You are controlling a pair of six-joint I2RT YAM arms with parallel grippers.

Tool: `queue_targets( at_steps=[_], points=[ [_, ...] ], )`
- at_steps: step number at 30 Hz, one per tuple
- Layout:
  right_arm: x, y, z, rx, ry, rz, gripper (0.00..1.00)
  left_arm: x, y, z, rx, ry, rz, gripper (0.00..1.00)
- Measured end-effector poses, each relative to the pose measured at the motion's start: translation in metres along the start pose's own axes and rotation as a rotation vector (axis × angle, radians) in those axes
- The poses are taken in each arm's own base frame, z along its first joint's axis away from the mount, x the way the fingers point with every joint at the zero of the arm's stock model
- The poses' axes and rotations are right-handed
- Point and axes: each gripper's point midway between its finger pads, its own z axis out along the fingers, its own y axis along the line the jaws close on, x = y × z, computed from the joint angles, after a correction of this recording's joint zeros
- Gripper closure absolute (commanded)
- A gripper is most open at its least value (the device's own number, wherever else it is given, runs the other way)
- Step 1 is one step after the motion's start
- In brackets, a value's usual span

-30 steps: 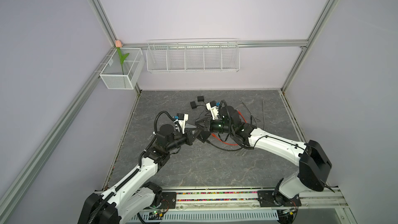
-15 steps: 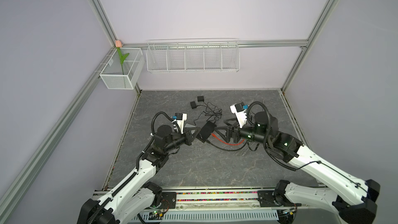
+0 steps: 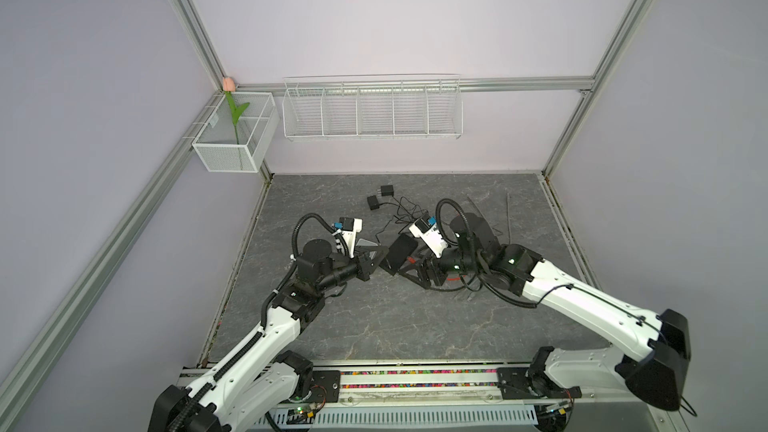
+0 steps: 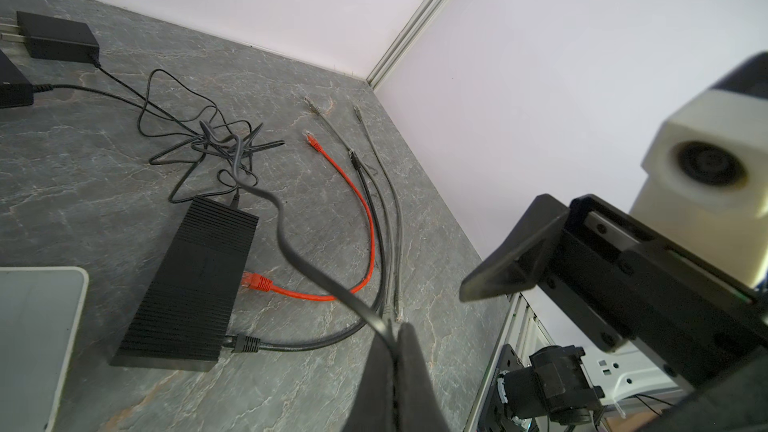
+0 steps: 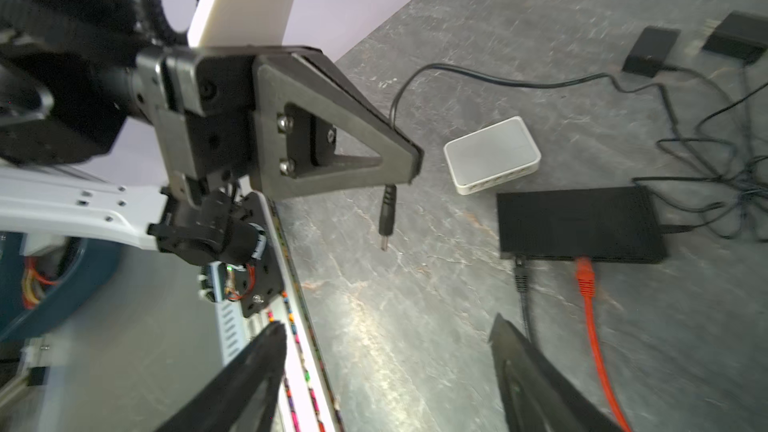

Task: Insert the plug into the switch port
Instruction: 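Grasp the barrel plug tip with the right gripper while the left holds the cable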

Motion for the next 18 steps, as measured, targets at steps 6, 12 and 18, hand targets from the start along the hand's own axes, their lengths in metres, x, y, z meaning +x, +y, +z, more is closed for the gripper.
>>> queue_targets(
  at_steps=[6, 12, 18],
  points=[
    [0.001, 0.006, 0.026, -0.096, 0.065, -0.012, 0.5, -0.002, -0.005, -0.005, 0.011, -0.008, 0.008, 1.0],
    [-0.016, 0.014, 0.028, -0.135, 0.046, -0.031, 0.6, -0.006, -0.012, -0.01, 0.024, -0.027, 0.018, 1.0],
    [-0.025, 0.016, 0.032, -0.149, 0.038, -0.039, 0.61, -0.007, -0.014, -0.012, 0.028, -0.032, 0.021, 1.0]
  ],
)
